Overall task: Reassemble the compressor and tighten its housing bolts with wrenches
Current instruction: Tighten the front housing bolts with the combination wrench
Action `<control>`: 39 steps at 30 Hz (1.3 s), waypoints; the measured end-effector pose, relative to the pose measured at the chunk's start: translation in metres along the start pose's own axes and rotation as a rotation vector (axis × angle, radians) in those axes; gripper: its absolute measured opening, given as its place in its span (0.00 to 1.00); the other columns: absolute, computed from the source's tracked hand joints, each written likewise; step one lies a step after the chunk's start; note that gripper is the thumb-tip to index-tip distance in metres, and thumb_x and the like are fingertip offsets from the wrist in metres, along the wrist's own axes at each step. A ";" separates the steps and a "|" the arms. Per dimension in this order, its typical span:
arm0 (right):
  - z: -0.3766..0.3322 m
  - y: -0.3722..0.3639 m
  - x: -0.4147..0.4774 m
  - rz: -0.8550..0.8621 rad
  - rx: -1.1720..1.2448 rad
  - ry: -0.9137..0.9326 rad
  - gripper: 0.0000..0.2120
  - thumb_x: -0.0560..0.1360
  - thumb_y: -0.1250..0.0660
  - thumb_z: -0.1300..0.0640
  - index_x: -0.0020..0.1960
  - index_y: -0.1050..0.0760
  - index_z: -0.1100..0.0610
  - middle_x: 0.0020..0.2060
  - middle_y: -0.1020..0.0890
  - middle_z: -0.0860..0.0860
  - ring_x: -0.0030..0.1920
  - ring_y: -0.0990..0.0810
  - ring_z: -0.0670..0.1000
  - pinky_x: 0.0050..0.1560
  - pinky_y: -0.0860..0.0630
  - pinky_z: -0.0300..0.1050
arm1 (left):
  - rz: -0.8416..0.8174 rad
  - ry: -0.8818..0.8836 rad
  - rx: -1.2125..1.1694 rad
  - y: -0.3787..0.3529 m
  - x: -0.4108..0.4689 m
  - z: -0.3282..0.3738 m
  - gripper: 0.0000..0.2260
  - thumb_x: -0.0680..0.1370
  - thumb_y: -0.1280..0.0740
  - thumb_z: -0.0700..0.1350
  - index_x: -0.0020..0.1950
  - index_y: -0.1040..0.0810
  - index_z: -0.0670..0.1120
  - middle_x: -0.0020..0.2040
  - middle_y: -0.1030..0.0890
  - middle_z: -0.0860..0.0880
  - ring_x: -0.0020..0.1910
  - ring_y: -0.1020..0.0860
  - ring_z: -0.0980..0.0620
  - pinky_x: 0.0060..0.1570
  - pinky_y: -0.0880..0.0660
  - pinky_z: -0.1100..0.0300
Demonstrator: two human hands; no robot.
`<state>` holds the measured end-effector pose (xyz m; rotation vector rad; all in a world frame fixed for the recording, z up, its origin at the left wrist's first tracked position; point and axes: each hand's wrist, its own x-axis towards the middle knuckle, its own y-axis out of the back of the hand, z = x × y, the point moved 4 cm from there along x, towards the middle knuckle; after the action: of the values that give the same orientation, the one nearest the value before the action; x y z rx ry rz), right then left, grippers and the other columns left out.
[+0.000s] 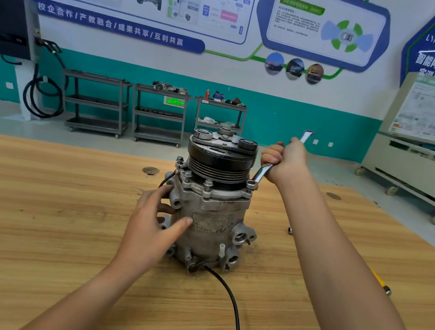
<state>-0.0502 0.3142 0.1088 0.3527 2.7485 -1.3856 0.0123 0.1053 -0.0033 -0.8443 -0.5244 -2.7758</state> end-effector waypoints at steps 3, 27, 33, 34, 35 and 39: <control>0.004 -0.009 0.004 -0.010 -0.105 -0.001 0.18 0.82 0.50 0.52 0.35 0.41 0.55 0.15 0.43 0.46 0.13 0.46 0.43 0.13 0.49 0.33 | -0.001 -0.002 0.007 0.000 0.000 0.000 0.29 0.70 0.26 0.42 0.68 0.32 0.48 0.55 0.30 0.56 0.50 0.26 0.63 0.43 0.32 0.70; -0.007 0.035 -0.036 0.132 0.086 0.431 0.12 0.80 0.45 0.59 0.38 0.40 0.56 0.19 0.43 0.45 0.18 0.44 0.45 0.20 0.42 0.33 | 0.010 -0.067 0.139 0.004 0.001 0.006 0.30 0.69 0.25 0.45 0.68 0.32 0.44 0.55 0.31 0.54 0.54 0.30 0.57 0.54 0.33 0.64; 0.002 0.044 -0.074 0.163 0.077 0.785 0.08 0.80 0.45 0.59 0.42 0.37 0.55 0.20 0.38 0.45 0.21 0.37 0.45 0.25 0.32 0.37 | 0.030 -0.097 0.169 0.003 -0.004 0.009 0.29 0.67 0.24 0.43 0.66 0.30 0.43 0.51 0.31 0.53 0.51 0.29 0.55 0.49 0.35 0.66; 0.004 0.045 -0.079 0.152 0.066 0.838 0.09 0.80 0.45 0.60 0.41 0.38 0.54 0.20 0.37 0.45 0.22 0.36 0.45 0.26 0.30 0.38 | 0.032 -0.098 0.173 0.003 -0.004 0.009 0.29 0.67 0.24 0.43 0.66 0.30 0.43 0.51 0.31 0.53 0.51 0.29 0.55 0.50 0.35 0.66; 0.006 0.044 -0.085 0.138 0.049 0.884 0.09 0.80 0.45 0.60 0.41 0.38 0.54 0.20 0.36 0.45 0.22 0.35 0.45 0.27 0.29 0.39 | 0.034 -0.099 0.175 0.003 -0.004 0.010 0.29 0.67 0.24 0.43 0.66 0.30 0.42 0.51 0.31 0.53 0.51 0.30 0.56 0.50 0.35 0.66; 0.019 0.045 -0.102 0.028 -0.048 1.080 0.05 0.80 0.46 0.61 0.45 0.38 0.54 0.22 0.32 0.43 0.25 0.31 0.44 0.34 0.25 0.42 | 0.038 -0.099 0.162 0.003 -0.004 0.011 0.29 0.67 0.24 0.42 0.65 0.30 0.43 0.51 0.31 0.53 0.50 0.30 0.57 0.51 0.34 0.65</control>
<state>0.0579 0.3067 0.0764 1.5091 3.4792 -1.3566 0.0223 0.1069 0.0038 -0.9468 -0.7307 -2.6253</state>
